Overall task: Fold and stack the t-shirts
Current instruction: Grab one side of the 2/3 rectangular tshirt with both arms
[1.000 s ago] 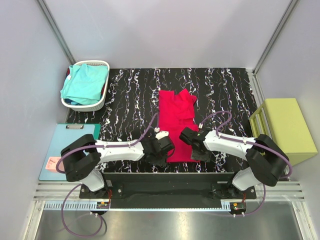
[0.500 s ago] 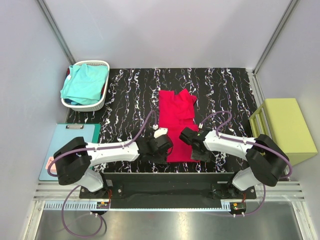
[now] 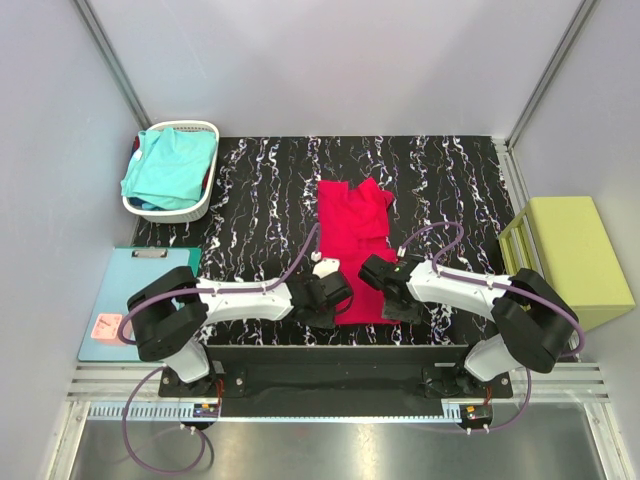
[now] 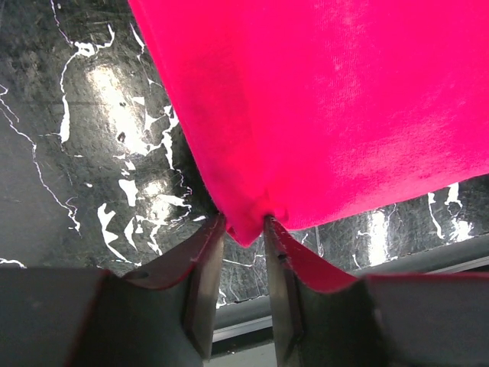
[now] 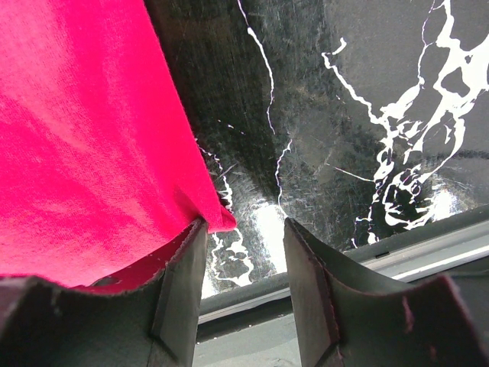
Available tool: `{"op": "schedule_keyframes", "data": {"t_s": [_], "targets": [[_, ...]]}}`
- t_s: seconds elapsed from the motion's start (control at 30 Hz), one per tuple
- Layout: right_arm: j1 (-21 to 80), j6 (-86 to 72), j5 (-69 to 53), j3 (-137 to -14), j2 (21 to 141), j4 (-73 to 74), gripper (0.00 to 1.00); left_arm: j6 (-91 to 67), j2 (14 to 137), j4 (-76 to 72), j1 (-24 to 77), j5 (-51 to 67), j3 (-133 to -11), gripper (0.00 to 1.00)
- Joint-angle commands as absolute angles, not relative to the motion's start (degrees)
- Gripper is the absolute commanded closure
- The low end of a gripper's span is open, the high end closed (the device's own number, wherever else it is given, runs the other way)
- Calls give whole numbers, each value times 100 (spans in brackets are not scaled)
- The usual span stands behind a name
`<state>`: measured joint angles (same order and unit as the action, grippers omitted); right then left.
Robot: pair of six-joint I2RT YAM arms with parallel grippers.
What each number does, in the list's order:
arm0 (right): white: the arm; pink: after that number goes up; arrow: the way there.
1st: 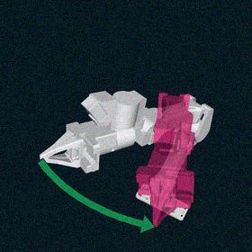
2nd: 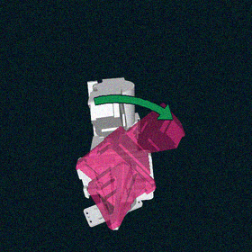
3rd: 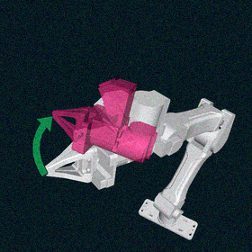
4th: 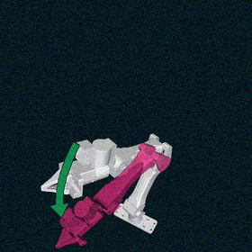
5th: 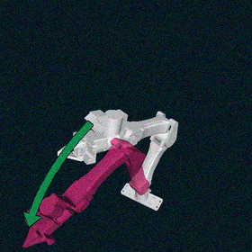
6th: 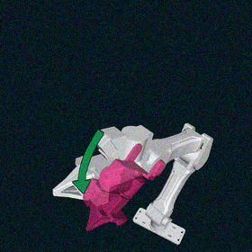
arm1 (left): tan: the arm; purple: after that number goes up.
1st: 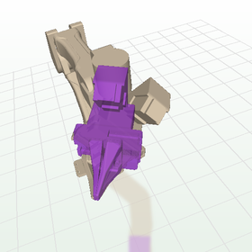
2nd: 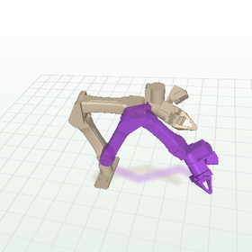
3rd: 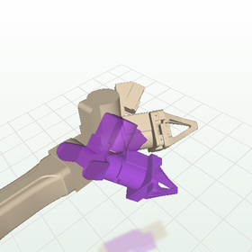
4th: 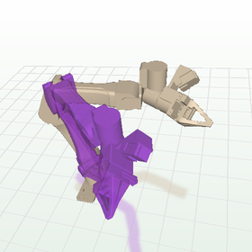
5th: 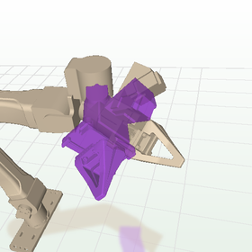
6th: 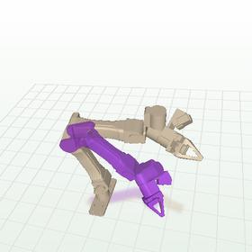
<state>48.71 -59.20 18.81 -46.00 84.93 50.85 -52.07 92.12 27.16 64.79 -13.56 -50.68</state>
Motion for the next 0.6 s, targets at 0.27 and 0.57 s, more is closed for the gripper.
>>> {"op": "schedule_keyframes", "data": {"t_s": [0.27,0.57], "targets": [[4931,-6029,1872,-4737,8525,5054,84,-5194,9220,2795,6495,-1354,-4913,85],[4931,-6020,1881,-4834,8613,5045,100,-5221,8798,3207,6521,-1433,-4860,89]]}}
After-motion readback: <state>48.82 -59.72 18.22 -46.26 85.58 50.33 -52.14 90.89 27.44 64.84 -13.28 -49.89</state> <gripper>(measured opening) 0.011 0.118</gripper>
